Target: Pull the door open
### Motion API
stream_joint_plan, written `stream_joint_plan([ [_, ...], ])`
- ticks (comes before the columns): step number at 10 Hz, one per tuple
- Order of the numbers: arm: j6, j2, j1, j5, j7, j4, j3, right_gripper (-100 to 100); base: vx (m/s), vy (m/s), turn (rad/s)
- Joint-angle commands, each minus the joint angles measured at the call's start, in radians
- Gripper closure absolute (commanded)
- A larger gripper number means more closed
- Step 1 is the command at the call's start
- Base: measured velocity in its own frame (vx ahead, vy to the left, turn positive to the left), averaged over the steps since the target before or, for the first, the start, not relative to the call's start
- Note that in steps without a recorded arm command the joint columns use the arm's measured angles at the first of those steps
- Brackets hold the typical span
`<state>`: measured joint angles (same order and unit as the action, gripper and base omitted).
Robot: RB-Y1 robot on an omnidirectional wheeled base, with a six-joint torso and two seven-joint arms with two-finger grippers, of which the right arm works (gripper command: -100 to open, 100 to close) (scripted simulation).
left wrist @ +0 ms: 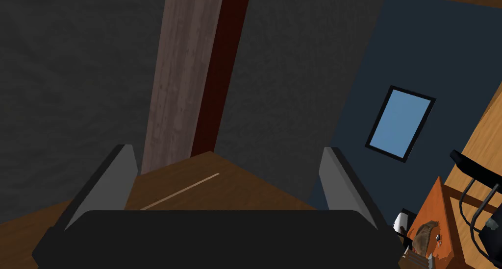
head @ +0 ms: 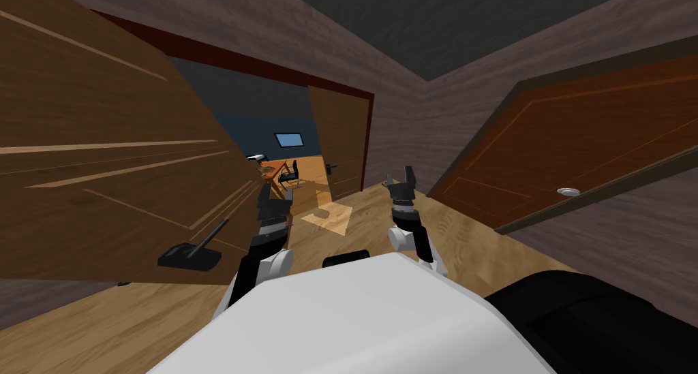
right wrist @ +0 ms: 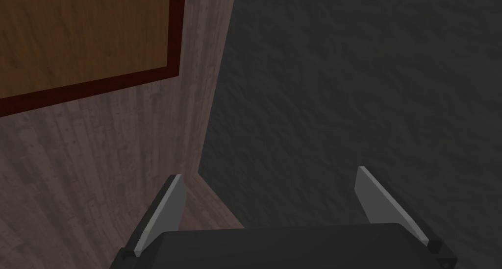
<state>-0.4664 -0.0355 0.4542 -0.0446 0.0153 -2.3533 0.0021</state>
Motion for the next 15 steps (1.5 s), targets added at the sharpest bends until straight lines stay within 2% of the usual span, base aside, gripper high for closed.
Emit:
stream_joint_plan([
  [1, 0.004, -0.009, -0.015, 0.001, 0.007, 0.034, -0.001, -100, 0.103, -0.065, 0.120],
  [6, 0.014, -0.031, -0.051, 0.003, 0.026, 0.119, -0.003, -100, 0.148, 0.053, 0.051],
  [7, 0.018, -0.039, -0.065, 0.004, 0.033, 0.154, -0.004, -100, 0.154, 0.035, 0.093],
  [10, 0.024, -0.051, -0.088, 0.006, 0.045, 0.208, -0.005, -100, 0.113, 0.037, 0.060],
  [11, 0.029, -0.060, -0.105, 0.007, 0.053, 0.248, -0.006, -100, 0.114, 0.036, 0.095],
  [15, 0.039, -0.078, -0.141, 0.009, 0.072, 0.334, -0.009, -100, 0.122, 0.038, 0.073],
])
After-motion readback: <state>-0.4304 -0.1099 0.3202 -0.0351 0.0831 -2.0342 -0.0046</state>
